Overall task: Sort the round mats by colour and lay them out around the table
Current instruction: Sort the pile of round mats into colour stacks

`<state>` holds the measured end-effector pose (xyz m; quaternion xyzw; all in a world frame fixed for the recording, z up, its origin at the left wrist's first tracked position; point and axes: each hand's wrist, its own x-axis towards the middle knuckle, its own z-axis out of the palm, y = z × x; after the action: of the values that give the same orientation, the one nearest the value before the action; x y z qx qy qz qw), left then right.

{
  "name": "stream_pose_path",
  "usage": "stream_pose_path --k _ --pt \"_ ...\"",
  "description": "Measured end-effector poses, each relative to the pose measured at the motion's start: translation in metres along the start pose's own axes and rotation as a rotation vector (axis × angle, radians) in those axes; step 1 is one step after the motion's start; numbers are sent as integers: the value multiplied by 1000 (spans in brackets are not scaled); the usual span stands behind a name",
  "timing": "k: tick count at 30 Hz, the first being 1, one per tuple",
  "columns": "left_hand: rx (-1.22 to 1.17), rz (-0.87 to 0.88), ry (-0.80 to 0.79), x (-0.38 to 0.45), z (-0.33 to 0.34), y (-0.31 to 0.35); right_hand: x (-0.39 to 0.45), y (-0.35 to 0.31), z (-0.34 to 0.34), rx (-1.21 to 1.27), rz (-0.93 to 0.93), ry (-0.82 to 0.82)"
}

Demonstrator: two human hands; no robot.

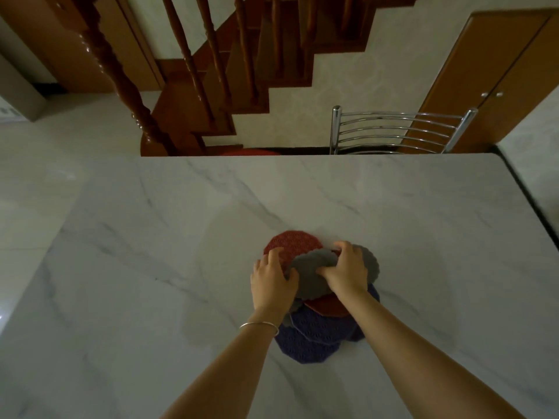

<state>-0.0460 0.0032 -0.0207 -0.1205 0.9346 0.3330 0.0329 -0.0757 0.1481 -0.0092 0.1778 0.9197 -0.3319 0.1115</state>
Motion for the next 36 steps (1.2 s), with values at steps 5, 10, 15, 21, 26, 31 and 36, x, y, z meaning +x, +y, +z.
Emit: stream_pose_path --k 5,10,15,21,26,31,36 --pt "71 -195 8 21 -7 -7 7 11 -13 130 -35 50" --pt "-88 -320 -41 44 -15 -6 24 36 -52 210 5 174" --pt "-164 -467 -54 64 -21 0 40 78 -84 110 152 247" --pt "-233 -504 -60 69 -24 2 33 86 -77 -140 139 165" --pt "-366 -557 -57 60 -27 2 17 56 -57 -270 -71 135" --pt "-625 -717 -176 47 -40 3 2 28 -36 -342 -274 45" --pt "-927 -771 -303 24 -63 -9 -11 10 -18 -350 -372 1"
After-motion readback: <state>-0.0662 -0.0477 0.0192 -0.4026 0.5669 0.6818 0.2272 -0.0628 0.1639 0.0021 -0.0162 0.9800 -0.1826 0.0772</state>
